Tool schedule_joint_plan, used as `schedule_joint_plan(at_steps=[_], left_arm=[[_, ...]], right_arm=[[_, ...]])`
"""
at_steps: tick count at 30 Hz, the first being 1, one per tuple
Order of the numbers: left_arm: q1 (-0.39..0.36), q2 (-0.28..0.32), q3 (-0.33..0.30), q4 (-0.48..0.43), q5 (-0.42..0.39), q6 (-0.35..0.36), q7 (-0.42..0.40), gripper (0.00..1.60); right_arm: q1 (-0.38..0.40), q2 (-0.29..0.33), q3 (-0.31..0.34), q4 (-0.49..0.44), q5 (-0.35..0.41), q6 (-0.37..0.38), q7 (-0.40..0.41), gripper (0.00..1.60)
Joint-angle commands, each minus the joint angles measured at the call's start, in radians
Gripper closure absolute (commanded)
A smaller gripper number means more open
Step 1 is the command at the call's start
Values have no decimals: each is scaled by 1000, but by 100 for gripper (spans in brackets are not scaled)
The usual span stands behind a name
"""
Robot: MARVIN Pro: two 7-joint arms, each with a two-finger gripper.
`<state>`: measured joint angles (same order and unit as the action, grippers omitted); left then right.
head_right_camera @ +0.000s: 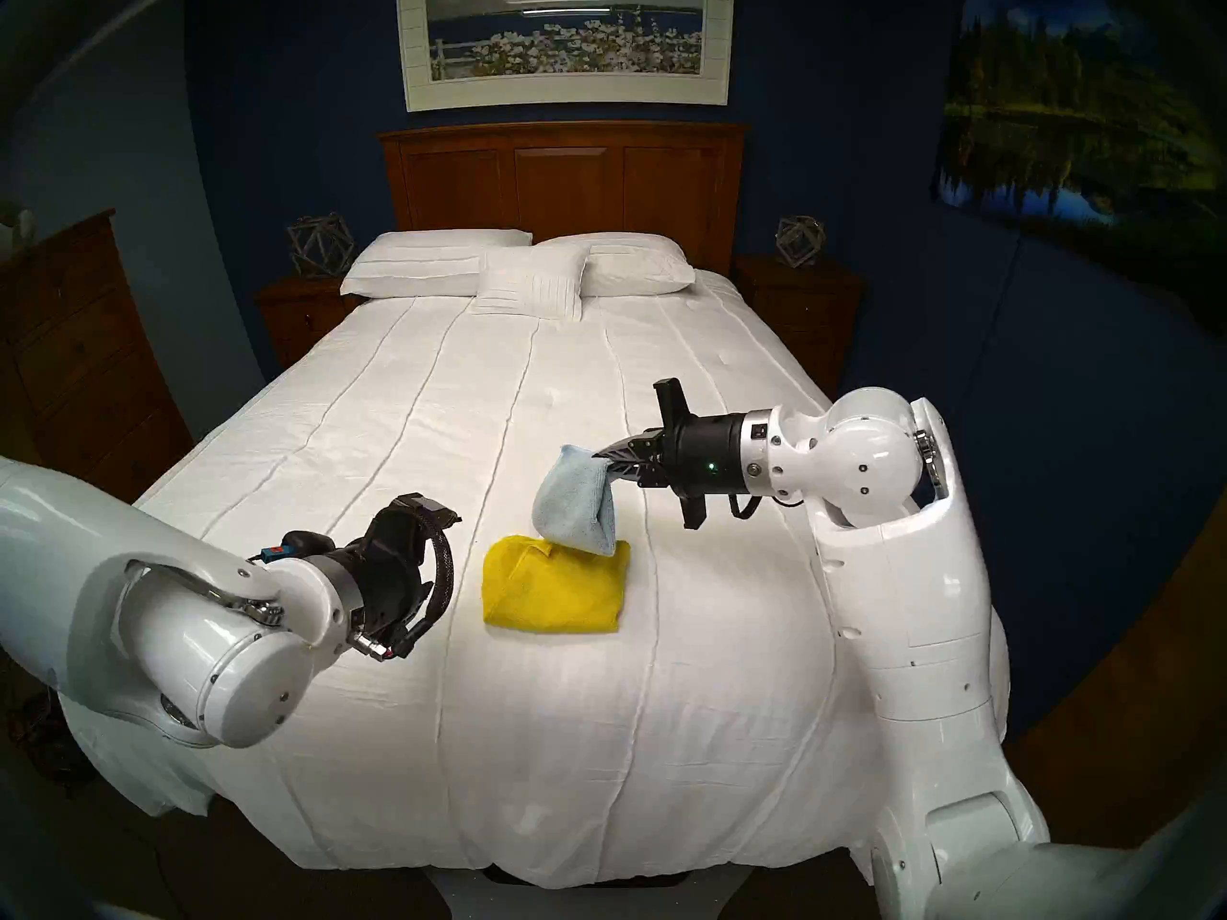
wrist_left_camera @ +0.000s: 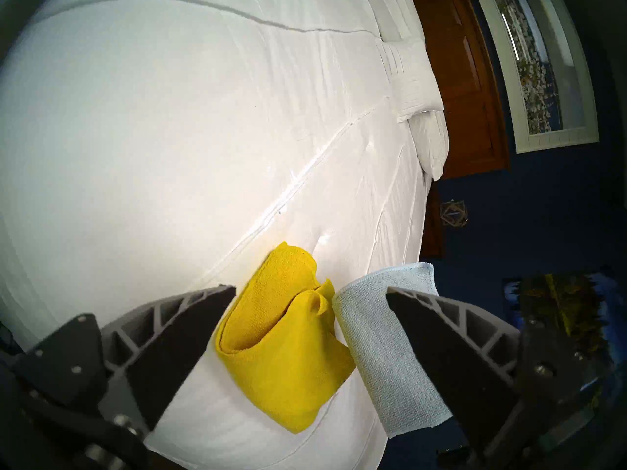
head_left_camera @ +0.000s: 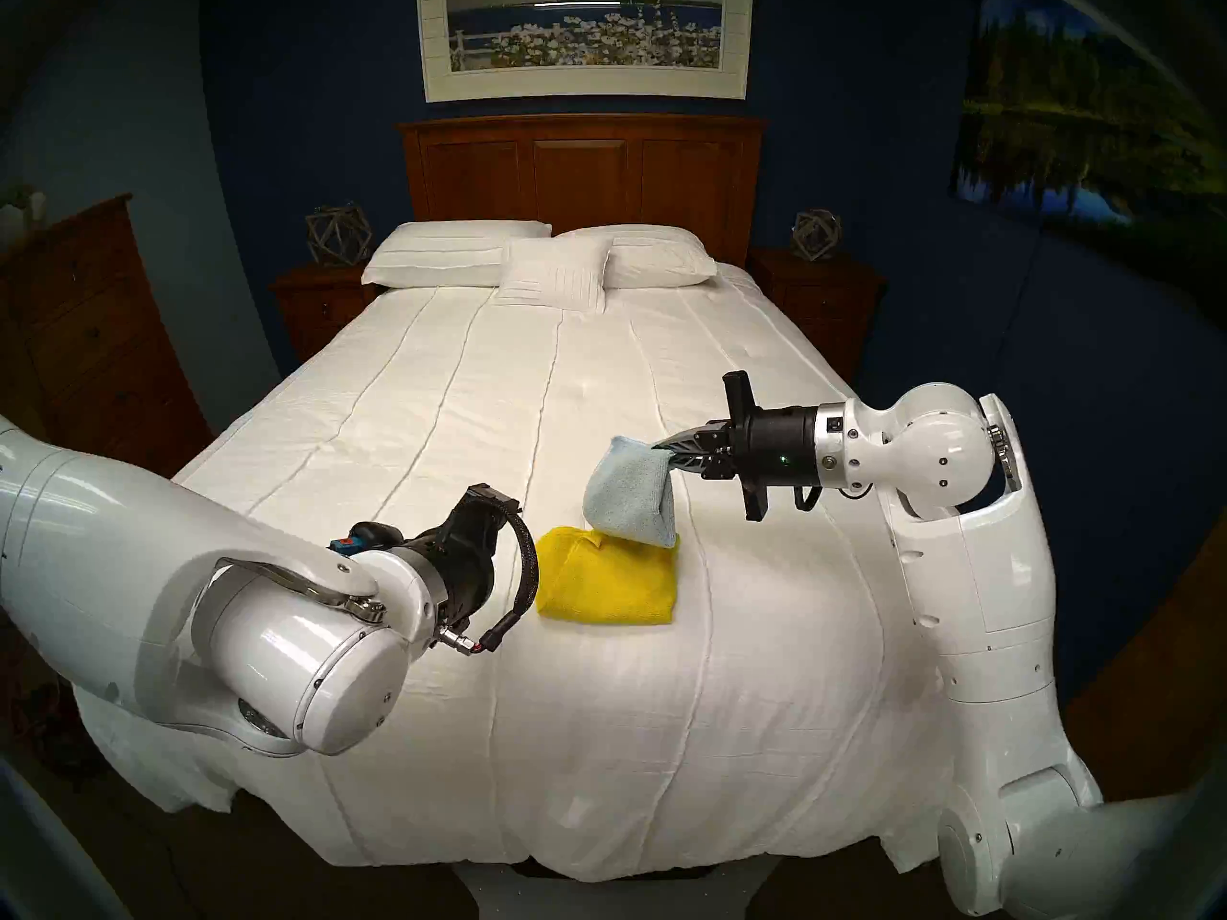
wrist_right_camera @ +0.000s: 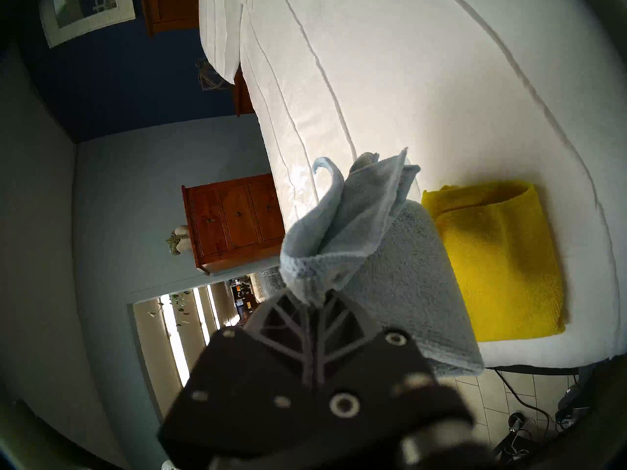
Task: Fold the hand towels twice and stack them up
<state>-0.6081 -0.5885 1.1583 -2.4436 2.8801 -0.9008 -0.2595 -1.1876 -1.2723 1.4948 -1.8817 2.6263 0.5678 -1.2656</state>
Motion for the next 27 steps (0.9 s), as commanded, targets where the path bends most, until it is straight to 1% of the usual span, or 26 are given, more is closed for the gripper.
schedule_joint_plan(at_steps=[1,16,27], left_arm=[[-56,2,7,0,0,25,-3,0],[-103,-3,51,0,0,70,-3,0],[-128,-10,73,0,0,93,-4,0]], right_arm=[[-32,14,-1,-63,31,-11,-22,160],[-53,17,-34,-74,46,-25,-25,160],[-29,-1,-48,-75,57,-35,-18,160]])
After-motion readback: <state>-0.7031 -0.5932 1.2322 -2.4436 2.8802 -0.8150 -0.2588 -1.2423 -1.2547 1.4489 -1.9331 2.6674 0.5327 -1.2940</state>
